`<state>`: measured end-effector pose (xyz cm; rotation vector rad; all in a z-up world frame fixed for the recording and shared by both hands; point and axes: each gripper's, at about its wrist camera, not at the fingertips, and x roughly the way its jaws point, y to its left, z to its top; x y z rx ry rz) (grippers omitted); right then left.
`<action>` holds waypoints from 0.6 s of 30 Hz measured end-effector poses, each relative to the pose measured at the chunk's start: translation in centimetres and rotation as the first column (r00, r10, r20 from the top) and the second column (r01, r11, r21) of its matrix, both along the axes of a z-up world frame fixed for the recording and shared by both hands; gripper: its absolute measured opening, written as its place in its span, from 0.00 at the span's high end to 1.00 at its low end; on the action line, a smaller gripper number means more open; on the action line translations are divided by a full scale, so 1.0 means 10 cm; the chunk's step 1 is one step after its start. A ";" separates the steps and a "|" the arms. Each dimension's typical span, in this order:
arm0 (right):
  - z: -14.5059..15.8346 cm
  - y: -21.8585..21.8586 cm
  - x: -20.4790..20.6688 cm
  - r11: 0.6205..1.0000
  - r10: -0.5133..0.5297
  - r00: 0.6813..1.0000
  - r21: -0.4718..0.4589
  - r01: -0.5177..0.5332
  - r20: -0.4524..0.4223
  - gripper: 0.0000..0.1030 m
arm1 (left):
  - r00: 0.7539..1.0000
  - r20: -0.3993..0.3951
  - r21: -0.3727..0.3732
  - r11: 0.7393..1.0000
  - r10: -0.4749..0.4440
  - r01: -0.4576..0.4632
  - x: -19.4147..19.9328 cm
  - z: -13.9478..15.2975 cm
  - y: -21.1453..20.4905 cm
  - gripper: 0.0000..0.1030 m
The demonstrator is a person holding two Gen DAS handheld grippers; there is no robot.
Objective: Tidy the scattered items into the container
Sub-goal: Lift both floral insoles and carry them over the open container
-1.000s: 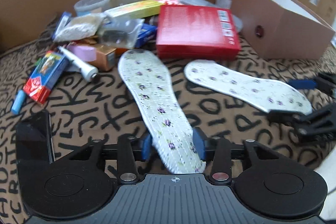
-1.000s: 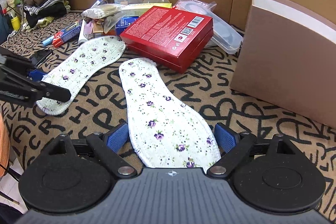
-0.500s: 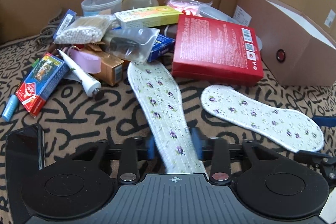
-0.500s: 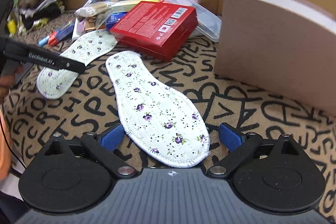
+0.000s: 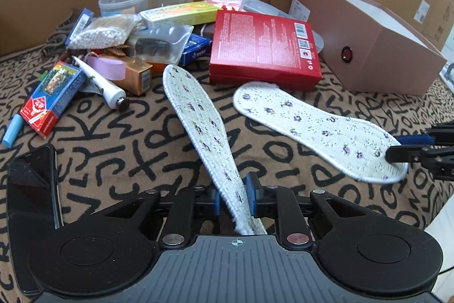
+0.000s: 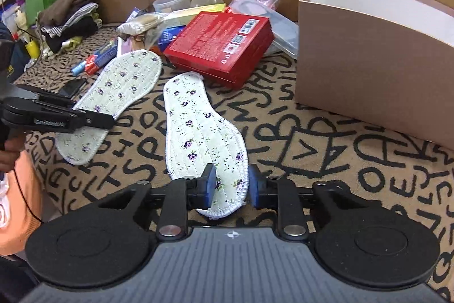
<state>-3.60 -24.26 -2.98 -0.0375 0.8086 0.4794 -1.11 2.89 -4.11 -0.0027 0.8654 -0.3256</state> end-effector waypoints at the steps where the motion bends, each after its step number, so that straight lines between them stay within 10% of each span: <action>1: 0.01 0.01 -0.01 1.000 0.016 1.000 0.020 -0.016 -0.004 0.81 | 1.000 -0.002 -0.004 1.000 0.003 -0.003 0.01 -0.01 0.00 0.67; 4: 0.04 0.10 -0.02 0.997 0.059 0.998 0.046 -0.059 -0.010 0.82 | 1.000 0.002 -0.004 1.000 -0.012 0.012 0.02 0.00 -0.02 0.91; 10: -0.02 0.30 0.10 0.993 0.095 0.994 0.078 -0.091 -0.048 0.75 | 0.999 0.005 -0.002 0.999 -0.041 0.041 0.03 0.00 -0.08 0.77; 18: -0.02 0.46 0.12 0.982 0.145 0.989 0.126 -0.140 -0.030 0.81 | 0.995 0.022 0.036 0.995 -0.094 0.093 0.02 0.01 -0.24 0.89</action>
